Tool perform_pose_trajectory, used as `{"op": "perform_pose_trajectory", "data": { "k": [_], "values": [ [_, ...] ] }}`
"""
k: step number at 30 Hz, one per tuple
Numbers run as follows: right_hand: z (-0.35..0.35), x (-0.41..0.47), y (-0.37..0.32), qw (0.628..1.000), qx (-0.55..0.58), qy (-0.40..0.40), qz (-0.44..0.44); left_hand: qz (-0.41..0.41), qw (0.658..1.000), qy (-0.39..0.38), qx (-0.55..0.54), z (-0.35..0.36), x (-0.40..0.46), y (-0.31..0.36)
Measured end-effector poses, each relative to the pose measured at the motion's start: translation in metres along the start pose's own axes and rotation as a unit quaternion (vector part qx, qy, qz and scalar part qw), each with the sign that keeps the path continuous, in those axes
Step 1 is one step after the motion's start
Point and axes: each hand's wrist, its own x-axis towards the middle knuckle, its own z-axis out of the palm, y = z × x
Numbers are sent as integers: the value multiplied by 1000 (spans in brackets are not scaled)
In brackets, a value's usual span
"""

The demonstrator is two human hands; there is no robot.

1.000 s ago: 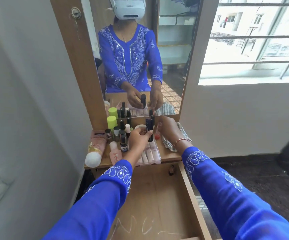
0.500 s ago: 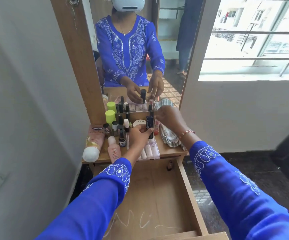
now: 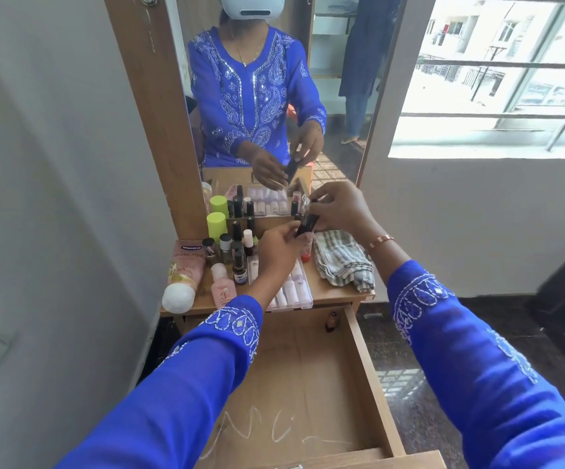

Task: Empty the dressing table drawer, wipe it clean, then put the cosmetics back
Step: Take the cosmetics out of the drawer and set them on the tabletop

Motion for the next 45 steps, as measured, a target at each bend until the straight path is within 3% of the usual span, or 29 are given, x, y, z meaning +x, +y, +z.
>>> {"op": "perform_pose_trajectory", "data": {
  "k": [4, 7, 19, 28, 38, 45],
  "values": [
    [-14, 18, 11, 990, 91, 104, 33, -20, 999, -5, 26, 0, -4, -3],
    [-11, 30, 22, 988, 63, 136, 41, -32, 998, -7, 51, 0, -10, -12],
    [32, 29, 44, 997, -54, 42, 44, -41, 997, 1, 64, -3, -14, -27],
    [37, 30, 47, 998, -27, -3, 54, -54, 998, 6, 40, -3, -13, -29],
    [23, 4, 47, 996, 18, 69, 57, -62, 997, 31, -46, 2, -25, -24],
    [31, -62, 57, 989, 66, 126, 27, -84, 988, 44, -123, 2, -53, -35]
  ]
}}
